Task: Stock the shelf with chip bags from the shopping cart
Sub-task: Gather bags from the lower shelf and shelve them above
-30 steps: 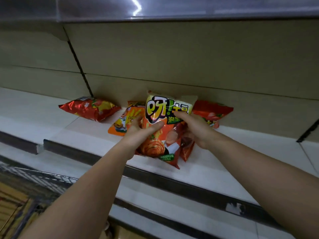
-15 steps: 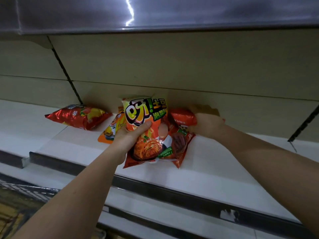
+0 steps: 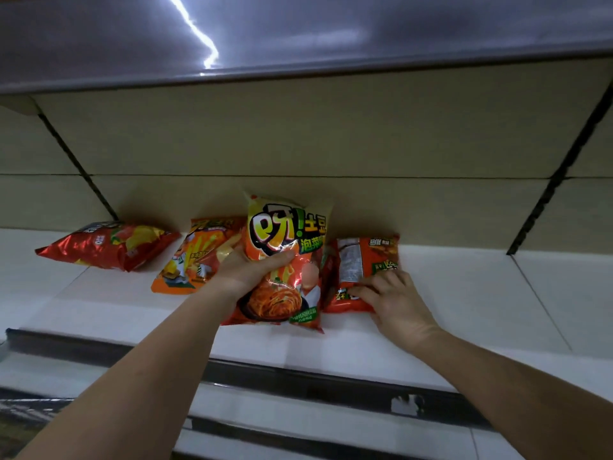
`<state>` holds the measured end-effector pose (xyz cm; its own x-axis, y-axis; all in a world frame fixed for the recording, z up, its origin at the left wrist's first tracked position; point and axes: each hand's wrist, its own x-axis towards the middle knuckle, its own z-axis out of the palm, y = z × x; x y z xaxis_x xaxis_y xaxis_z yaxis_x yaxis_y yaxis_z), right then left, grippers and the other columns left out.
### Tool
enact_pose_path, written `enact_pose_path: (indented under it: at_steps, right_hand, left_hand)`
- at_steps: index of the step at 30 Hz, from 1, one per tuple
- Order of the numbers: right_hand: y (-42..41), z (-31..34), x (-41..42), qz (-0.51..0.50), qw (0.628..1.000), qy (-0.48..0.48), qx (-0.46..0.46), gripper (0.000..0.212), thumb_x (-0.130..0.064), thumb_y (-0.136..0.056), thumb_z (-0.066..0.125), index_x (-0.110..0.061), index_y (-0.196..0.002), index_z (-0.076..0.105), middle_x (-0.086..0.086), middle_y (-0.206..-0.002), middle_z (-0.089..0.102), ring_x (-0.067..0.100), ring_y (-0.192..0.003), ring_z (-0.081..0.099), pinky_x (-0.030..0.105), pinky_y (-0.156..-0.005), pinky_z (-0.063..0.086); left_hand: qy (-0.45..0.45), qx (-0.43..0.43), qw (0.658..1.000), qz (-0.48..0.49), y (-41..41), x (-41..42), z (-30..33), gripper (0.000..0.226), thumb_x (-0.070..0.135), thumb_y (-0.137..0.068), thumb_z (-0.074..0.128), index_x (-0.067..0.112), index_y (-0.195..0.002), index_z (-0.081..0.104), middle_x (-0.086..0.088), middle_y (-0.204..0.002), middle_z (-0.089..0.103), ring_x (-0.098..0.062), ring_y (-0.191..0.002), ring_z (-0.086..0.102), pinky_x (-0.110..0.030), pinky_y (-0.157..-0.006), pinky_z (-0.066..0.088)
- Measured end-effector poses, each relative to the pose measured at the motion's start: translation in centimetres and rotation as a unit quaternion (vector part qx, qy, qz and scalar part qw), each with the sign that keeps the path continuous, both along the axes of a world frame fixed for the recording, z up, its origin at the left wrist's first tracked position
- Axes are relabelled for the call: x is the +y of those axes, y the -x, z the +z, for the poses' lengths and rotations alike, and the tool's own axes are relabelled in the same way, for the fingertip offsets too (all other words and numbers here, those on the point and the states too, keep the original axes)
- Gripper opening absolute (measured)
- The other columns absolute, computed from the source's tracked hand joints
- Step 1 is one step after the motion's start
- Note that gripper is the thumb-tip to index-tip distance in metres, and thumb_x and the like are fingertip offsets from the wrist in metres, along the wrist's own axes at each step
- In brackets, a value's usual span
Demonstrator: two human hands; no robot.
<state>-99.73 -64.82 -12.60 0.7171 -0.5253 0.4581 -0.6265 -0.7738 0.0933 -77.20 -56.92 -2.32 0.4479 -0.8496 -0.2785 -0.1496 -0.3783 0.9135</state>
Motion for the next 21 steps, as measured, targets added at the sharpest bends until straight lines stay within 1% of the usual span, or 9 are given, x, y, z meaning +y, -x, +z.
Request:
enact_pose_path:
  at_steps: [3, 6, 9, 12, 14, 15, 17, 19, 21]
  right_hand:
    - [0.4, 2.8, -0.9, -0.006, 0.999, -0.046, -0.019, 0.052, -0.010, -0.048, 0.088, -0.017, -0.097, 0.073, 0.003, -0.088, 0.071, 0.028, -0.078, 0.064, 0.032, -0.079, 0.033]
    - [0.4, 8.7, -2.4, -0.042, 0.988, -0.146, 0.010, 0.051, -0.021, -0.080, 0.069, -0.022, -0.129, 0.056, 0.008, -0.116, 0.064, 0.031, -0.107, 0.057, 0.032, -0.090, 0.036]
    - [0.6, 14.5, -3.4, -0.080, 0.956, -0.276, 0.053, 0.047, -0.034, -0.091, 0.057, -0.023, -0.135, 0.047, 0.004, -0.129, 0.056, 0.023, -0.116, 0.052, 0.028, -0.094, 0.039]
    - [1.2, 18.8, -4.3, -0.067, 0.918, -0.389, 0.026, 0.036, -0.028, -0.086, 0.065, -0.017, -0.120, 0.058, 0.002, -0.107, 0.067, 0.018, -0.086, 0.064, 0.027, -0.074, 0.052]
    - [1.9, 20.1, -5.3, -0.067, 0.863, -0.498, 0.045, 0.028, -0.021, -0.083, 0.067, -0.019, -0.110, 0.062, -0.002, -0.088, 0.071, 0.016, -0.070, 0.068, 0.025, -0.060, 0.056]
    - [2.3, 20.3, -5.7, -0.071, 0.826, -0.557, 0.049, 0.025, -0.016, -0.083, 0.066, -0.019, -0.107, 0.062, -0.003, -0.082, 0.073, 0.017, -0.069, 0.070, 0.026, -0.059, 0.057]
    - [3.0, 19.3, -6.5, -0.080, 0.768, -0.633, 0.052, 0.026, -0.011, -0.084, 0.063, -0.015, -0.110, 0.061, 0.002, -0.084, 0.074, 0.021, -0.074, 0.072, 0.032, -0.064, 0.059]
    - [3.3, 16.8, -7.2, -0.095, 0.749, -0.654, 0.055, 0.033, -0.009, -0.085, 0.061, -0.009, -0.118, 0.059, 0.007, -0.093, 0.073, 0.024, -0.080, 0.071, 0.034, -0.070, 0.058]
    - [3.3, 14.4, -7.4, -0.122, 0.746, -0.652, 0.053, 0.035, -0.013, -0.087, 0.059, -0.007, -0.121, 0.055, 0.005, -0.093, 0.070, 0.021, -0.078, 0.068, 0.033, -0.073, 0.056]
  left_hand:
    - [0.006, -0.021, 1.000, -0.005, 0.5, -0.5, 0.0, 0.062, 0.033, -0.073, 0.079, 0.019, -0.128, 0.055, -0.004, -0.121, 0.063, -0.020, -0.103, 0.056, -0.030, -0.088, 0.040]
    - [0.023, -0.024, 0.999, 0.011, 0.7, -1.1, 0.3, 0.071, 0.037, -0.069, 0.081, 0.019, -0.132, 0.052, -0.002, -0.126, 0.060, -0.022, -0.113, 0.055, -0.030, -0.092, 0.038]
    - [0.052, -0.029, 0.998, 0.000, 1.2, -1.4, 1.0, 0.068, 0.033, -0.070, 0.081, 0.021, -0.130, 0.052, -0.001, -0.123, 0.062, -0.020, -0.111, 0.056, -0.030, -0.091, 0.041]
    - [0.047, -0.033, 0.998, -0.034, 1.8, -1.6, 1.7, 0.049, 0.034, -0.070, 0.081, 0.028, -0.111, 0.056, 0.001, -0.113, 0.064, -0.020, -0.106, 0.059, -0.035, -0.095, 0.044]
    - [0.044, -0.018, 0.997, -0.062, 2.3, -1.5, 2.0, 0.029, 0.028, -0.075, 0.078, 0.030, -0.095, 0.057, 0.006, -0.097, 0.065, -0.014, -0.092, 0.061, -0.029, -0.085, 0.046]
    - [0.045, -0.011, 0.996, -0.074, 2.5, -1.6, 1.9, 0.028, 0.024, -0.076, 0.077, 0.030, -0.094, 0.057, 0.009, -0.092, 0.064, -0.012, -0.087, 0.061, -0.025, -0.077, 0.046]
    - [0.036, -0.010, 0.995, -0.088, 3.0, -1.6, 1.6, 0.029, 0.021, -0.077, 0.077, 0.030, -0.095, 0.056, 0.011, -0.088, 0.063, -0.009, -0.083, 0.060, -0.019, -0.064, 0.043]
    - [0.014, -0.016, 0.995, -0.096, 3.6, -1.7, 1.0, 0.027, 0.022, -0.076, 0.077, 0.030, -0.092, 0.057, 0.011, -0.089, 0.063, -0.008, -0.083, 0.059, -0.017, -0.063, 0.042]
    - [-0.003, -0.029, 0.995, -0.093, 4.2, -1.7, 0.4, 0.035, 0.025, -0.076, 0.077, 0.024, -0.106, 0.059, 0.007, -0.098, 0.062, -0.008, -0.085, 0.056, -0.019, -0.072, 0.043]
